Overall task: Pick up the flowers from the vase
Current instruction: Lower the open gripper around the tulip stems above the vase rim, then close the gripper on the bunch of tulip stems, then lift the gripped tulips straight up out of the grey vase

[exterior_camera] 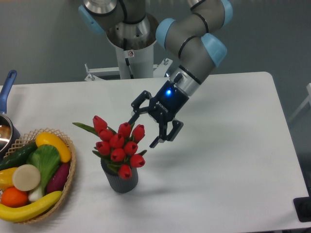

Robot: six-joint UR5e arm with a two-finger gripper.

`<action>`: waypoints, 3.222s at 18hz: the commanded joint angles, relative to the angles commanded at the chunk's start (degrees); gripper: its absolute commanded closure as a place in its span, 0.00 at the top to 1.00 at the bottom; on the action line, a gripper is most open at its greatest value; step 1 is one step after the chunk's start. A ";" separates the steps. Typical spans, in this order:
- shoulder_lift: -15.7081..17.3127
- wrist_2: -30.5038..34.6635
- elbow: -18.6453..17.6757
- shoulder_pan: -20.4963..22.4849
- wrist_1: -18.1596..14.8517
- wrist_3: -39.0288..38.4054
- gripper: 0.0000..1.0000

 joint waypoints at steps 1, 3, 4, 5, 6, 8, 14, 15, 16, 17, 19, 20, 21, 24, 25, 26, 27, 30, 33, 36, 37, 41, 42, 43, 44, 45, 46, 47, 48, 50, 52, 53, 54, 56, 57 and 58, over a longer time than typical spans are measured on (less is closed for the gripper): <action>-0.44 0.00 0.00 -0.35 0.88 0.00 1.00; -0.54 0.00 0.00 -0.71 0.98 -0.09 1.00; -0.54 -0.09 -0.09 -0.88 0.98 -0.44 1.00; -0.54 -0.17 0.09 -1.06 1.07 -1.92 1.00; -0.45 -0.18 0.17 -1.15 1.07 -3.41 1.00; -0.27 -0.26 0.26 -1.23 1.07 -5.27 1.00; -1.50 -0.44 0.35 -2.55 1.86 -5.19 1.00; -1.76 -0.44 0.26 -2.73 1.86 -5.19 1.00; -1.77 -0.53 0.35 -2.99 1.86 -5.19 1.00; -1.77 -0.53 0.35 -3.51 1.86 -5.19 1.00; -1.85 -1.92 0.35 -3.61 1.86 -5.19 1.00; -2.03 -2.72 0.35 -3.61 1.86 -5.19 1.00; -2.12 -2.81 0.35 -3.61 1.86 -5.19 1.00; -2.29 -2.90 0.53 -3.61 1.86 -5.27 1.00; -2.29 -2.90 0.61 -3.69 1.86 -5.27 1.00; -2.47 -2.90 0.88 -3.70 1.86 -5.27 1.00; -2.64 -2.99 1.14 -3.70 1.86 -5.27 0.99; -3.17 -2.99 1.76 -4.13 1.86 -5.36 0.78; -3.26 -2.99 2.02 -4.14 1.86 -5.36 0.62; -3.26 -2.99 2.02 -4.14 1.86 -5.45 0.47; -3.26 -2.99 2.02 -4.14 1.86 -5.45 0.47; -3.26 -2.99 2.02 -4.14 1.86 -5.45 0.37; -3.26 -2.99 2.02 -4.05 1.86 -5.45 0.37; -3.26 -2.99 2.02 -4.05 1.86 -5.45 0.37; -3.26 -2.99 2.20 -4.05 1.86 -5.54 0.37; -3.26 -2.99 2.81 -4.05 1.86 -6.58 0.36; -3.26 -2.99 3.42 -4.05 1.86 -8.51 0.36; -3.26 -2.99 3.95 -4.05 1.86 -10.27 0.36; -3.17 -2.90 4.22 -4.05 1.86 -11.15 0.36; -3.00 -2.90 4.39 -4.05 1.86 -11.43 0.36; -2.65 -2.99 4.66 -3.96 1.77 -11.60 0.36; -2.47 -2.99 4.75 -3.96 1.77 -12.04 0.36; -2.12 -2.99 4.75 -3.87 1.77 -12.91 0.36; -1.33 -2.99 4.75 -3.87 1.77 -14.32 0.36; -1.24 -2.99 4.75 -4.13 1.77 -14.85 0.36; -0.89 -2.99 4.75 -4.14 1.77 -15.55 0.36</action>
